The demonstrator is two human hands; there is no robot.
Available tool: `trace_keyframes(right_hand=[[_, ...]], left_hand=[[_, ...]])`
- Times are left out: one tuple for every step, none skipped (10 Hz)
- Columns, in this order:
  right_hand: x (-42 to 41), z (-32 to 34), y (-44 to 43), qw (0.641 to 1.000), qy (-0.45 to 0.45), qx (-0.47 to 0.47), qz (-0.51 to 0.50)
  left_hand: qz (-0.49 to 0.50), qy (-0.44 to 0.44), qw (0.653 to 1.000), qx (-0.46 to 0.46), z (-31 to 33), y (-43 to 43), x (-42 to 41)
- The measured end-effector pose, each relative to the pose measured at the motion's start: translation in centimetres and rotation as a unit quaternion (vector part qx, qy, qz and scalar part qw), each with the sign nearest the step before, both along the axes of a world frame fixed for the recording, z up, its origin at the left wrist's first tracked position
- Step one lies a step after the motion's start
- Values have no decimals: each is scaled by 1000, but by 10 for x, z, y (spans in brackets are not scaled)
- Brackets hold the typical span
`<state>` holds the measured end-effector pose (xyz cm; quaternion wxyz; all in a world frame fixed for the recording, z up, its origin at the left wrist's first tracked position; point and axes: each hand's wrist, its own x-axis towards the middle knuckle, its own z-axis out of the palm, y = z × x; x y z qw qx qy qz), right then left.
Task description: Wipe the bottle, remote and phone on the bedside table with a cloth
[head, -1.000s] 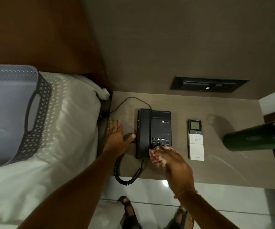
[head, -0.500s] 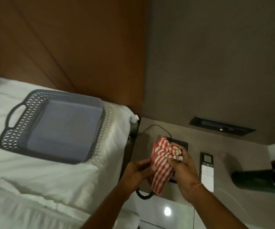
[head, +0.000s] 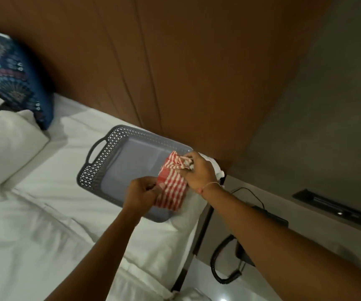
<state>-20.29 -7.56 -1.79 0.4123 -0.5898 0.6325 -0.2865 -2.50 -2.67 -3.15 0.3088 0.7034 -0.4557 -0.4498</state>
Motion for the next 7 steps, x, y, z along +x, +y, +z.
trace_keyframes(right_hand=[[22,-14,-14,975,211,-39,54],[31,-25,-19,912,389,-74,112],[38,-38,-18,848,501,-106,139],[45,-49,-15,825,541,-91,134],[43,-45,-12,845,517,-58,126],[21,-30,8,924,374,-46,61],[-20,7,40,985,115,-14,-126]], left_hand=[[-15,-66,997,48,-13,-17,19],[-51,-138,985,89,-30,-27,31],[-83,-190,971,115,-48,-30,33],[-91,-252,954,135,-64,-29,29],[-83,-302,941,128,-66,-26,23],[-104,-354,924,106,-51,-19,14],[-108,-363,925,33,-17,-21,1]])
